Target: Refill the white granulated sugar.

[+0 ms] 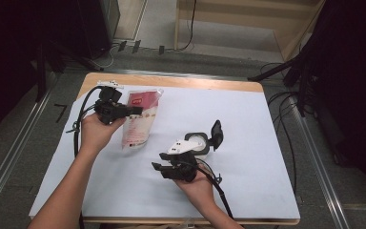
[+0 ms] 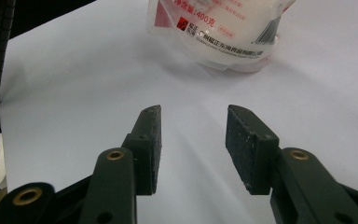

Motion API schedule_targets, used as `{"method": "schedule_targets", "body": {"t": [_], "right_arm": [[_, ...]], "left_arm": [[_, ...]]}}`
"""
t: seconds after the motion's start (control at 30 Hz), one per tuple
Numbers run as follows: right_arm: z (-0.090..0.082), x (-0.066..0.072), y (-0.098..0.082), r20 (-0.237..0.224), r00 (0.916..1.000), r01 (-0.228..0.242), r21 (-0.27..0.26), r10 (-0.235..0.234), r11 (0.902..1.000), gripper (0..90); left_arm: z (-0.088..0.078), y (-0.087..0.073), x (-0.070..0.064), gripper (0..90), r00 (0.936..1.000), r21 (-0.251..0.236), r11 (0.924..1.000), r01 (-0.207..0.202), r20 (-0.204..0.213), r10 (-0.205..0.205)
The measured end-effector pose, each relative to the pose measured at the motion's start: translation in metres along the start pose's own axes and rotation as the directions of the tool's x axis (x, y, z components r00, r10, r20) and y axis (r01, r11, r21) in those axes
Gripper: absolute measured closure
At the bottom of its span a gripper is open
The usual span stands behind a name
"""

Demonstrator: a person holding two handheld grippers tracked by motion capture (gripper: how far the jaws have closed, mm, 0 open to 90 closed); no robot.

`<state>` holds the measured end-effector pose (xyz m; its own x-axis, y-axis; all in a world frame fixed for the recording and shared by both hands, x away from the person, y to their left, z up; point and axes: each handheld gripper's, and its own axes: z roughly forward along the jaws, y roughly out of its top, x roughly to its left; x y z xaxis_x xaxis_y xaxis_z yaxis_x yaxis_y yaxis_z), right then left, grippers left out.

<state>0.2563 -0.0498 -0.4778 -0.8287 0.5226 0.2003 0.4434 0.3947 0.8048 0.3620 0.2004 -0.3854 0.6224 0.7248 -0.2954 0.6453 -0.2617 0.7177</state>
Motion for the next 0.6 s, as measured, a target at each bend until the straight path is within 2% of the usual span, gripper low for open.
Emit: {"method": "schedule_targets", "body": {"t": [0.03, 0.1, 0.27, 0.33, 0.47, 0.6], "right_arm": [[0.000, 0.000, 0.000, -0.003, 1.0000, -0.002, -0.005, 0.002, 1.0000, 56.3], [-0.002, 0.000, 0.001, -0.037, 0.9993, -0.010, -0.019, 0.009, 0.9998, 56.3], [-0.008, -0.001, 0.004, -0.062, 0.9981, -0.007, -0.034, 0.005, 0.9994, 55.1], [-0.008, -0.003, 0.004, -0.078, 0.9970, -0.010, -0.033, 0.007, 0.9994, 53.8], [-0.011, -0.005, 0.004, -0.074, 0.9973, -0.002, -0.025, 0.000, 0.9997, 52.9], [-0.017, -0.006, 0.004, -0.060, 0.9982, 0.007, -0.014, -0.008, 0.9999, 52.6]], "left_arm": [[-0.001, -0.002, -0.001, 90.0, 1.0000, 0.004, 1.0000, 0.005, -0.001, -0.005], [-0.003, -0.003, -0.001, 90.0, 1.0000, -0.002, 1.0000, 0.005, -0.006, -0.005], [-0.007, -0.008, 0.000, 88.7, 1.0000, 0.003, 1.0000, 0.002, 0.004, -0.002], [-0.008, -0.010, -0.001, 88.8, 0.9999, 0.001, 0.9999, -0.011, -0.004, 0.011], [-0.011, -0.014, -0.003, 87.0, 0.9998, 0.001, 0.9998, -0.020, 0.005, 0.020], [-0.018, -0.019, -0.004, 84.0, 0.9988, -0.021, 0.9986, -0.048, 0.009, 0.048]]}}
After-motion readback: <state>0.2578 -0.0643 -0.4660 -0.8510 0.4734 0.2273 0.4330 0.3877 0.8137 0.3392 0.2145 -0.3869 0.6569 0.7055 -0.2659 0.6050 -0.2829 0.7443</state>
